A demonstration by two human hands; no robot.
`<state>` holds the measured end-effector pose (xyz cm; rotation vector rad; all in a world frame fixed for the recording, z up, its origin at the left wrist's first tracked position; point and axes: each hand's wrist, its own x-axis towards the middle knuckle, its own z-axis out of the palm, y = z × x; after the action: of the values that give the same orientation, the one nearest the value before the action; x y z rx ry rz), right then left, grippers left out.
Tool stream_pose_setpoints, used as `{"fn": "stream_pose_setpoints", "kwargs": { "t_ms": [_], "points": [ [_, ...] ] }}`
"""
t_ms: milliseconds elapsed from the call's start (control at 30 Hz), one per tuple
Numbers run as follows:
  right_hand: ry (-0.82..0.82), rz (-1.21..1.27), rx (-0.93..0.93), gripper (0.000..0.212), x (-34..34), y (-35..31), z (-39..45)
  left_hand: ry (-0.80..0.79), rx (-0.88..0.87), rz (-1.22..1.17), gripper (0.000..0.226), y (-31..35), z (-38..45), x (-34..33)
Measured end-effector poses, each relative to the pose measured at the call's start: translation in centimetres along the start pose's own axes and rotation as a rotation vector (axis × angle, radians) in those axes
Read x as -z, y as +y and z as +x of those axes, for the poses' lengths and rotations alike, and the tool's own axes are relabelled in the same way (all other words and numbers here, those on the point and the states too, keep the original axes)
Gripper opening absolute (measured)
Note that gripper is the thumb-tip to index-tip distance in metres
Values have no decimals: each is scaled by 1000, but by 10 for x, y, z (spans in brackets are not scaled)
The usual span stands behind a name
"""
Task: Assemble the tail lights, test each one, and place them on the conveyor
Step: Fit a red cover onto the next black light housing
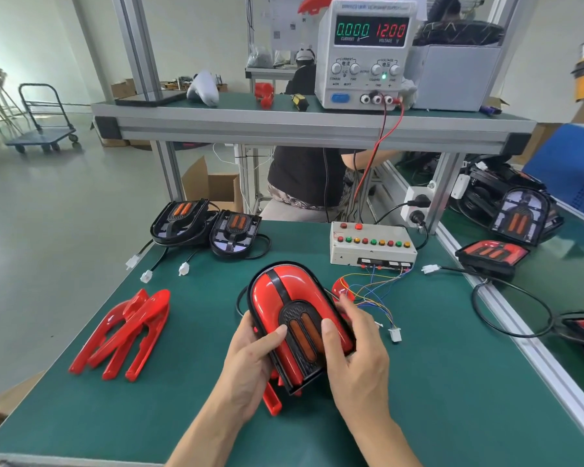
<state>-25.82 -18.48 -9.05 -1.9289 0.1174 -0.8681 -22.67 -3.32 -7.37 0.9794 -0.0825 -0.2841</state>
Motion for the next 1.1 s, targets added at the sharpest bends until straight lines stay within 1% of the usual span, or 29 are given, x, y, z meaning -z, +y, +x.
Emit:
{"fn": "stream_pose_setpoints", "kwargs": {
  "t_ms": [67, 133, 200, 300, 367, 500, 633, 700, 800, 833, 900, 967, 1033, 1100],
  "points": [
    [-31, 125, -156, 57, 4, 0, -2, 4, 1, 1, 50, 2, 1, 0],
    [-55, 249, -280, 49, 8, 2, -2, 12, 4, -8, 48, 3, 2, -1],
    [-113, 315, -382, 43, 13, 5, 2, 24, 3, -25, 47, 4, 3, -1],
    [-239, 397, -508, 53, 17, 12, 6, 34, 4, -38, 46, 5, 5, -1],
    [-269, 422, -522, 59, 18, 14, 6, 32, 8, -38, 46, 5, 5, -1],
    [-265, 472, -510, 57, 16, 19, 1, 28, 7, -20, 47, 3, 4, -3],
    [-276, 481, -539, 67, 15, 21, -2, 10, 11, 29, 47, 0, 3, -3],
    [-279, 479, -544, 62, 16, 21, -1, 7, 20, 38, 46, -1, 3, -2],
    [-301, 495, -533, 45, 18, 21, 0, -6, 26, 49, 47, -1, 3, 0],
    [-300, 509, -540, 42, 18, 22, -1, -8, 25, 59, 46, 0, 5, 0],
    [-286, 544, -557, 43, 18, 22, -4, 61, 19, 98, 51, 4, 10, -3],
    [-291, 550, -547, 42, 16, 22, -6, 198, 10, 153, 67, 12, 18, -6],
    [-303, 543, -533, 37, 15, 22, -9, 305, 6, 218, 79, 19, 27, -7],
    [-304, 539, -529, 38, 13, 24, -9, 379, 29, 294, 83, 25, 35, -8]
  ]
}}
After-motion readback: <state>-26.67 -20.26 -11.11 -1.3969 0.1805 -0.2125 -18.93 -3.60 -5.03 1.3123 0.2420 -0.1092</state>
